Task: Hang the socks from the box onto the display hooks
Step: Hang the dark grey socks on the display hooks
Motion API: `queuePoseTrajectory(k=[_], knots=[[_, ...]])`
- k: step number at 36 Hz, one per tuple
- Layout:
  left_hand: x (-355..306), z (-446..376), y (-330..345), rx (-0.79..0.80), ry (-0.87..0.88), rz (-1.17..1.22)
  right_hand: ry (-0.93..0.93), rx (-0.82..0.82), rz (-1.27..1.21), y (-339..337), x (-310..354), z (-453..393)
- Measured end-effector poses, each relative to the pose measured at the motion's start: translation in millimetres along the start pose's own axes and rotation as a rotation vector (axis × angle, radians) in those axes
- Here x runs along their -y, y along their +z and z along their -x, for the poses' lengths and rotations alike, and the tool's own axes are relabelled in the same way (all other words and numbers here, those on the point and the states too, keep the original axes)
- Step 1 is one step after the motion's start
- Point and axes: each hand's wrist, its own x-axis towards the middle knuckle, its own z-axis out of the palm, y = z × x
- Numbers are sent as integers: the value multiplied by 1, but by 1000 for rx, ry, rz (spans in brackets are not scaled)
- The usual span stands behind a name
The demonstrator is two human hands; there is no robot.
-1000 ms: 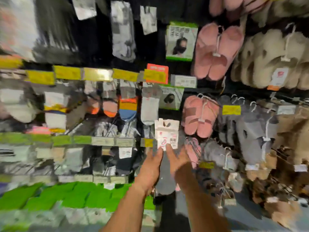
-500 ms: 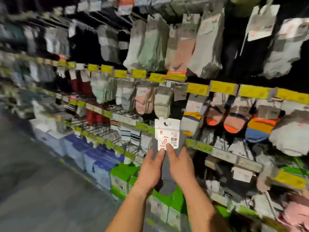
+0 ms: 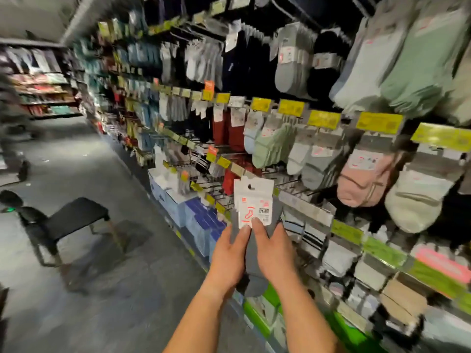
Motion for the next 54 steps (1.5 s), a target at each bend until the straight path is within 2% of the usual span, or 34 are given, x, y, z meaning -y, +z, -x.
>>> queuePoseTrajectory(k=[8,18,31,42,49,54], knots=[[-4,-125,-82,-162,9,-8,-60,128,-30,110,50,-107],[19,-269,-189,-203,32,27,-123,169,12,246,98,-216],[47,-470,-356,-24,-8,27,-26,8,-13,448,157,-343],[75,-649,-422,114,24,103,-32,-86,13,568,169,-489],[81,-764,-470,192,-50,203,35,-100,31,638,196,-579],[84,-835,-498,278,-81,193,8,-163,29,680,205,-638]])
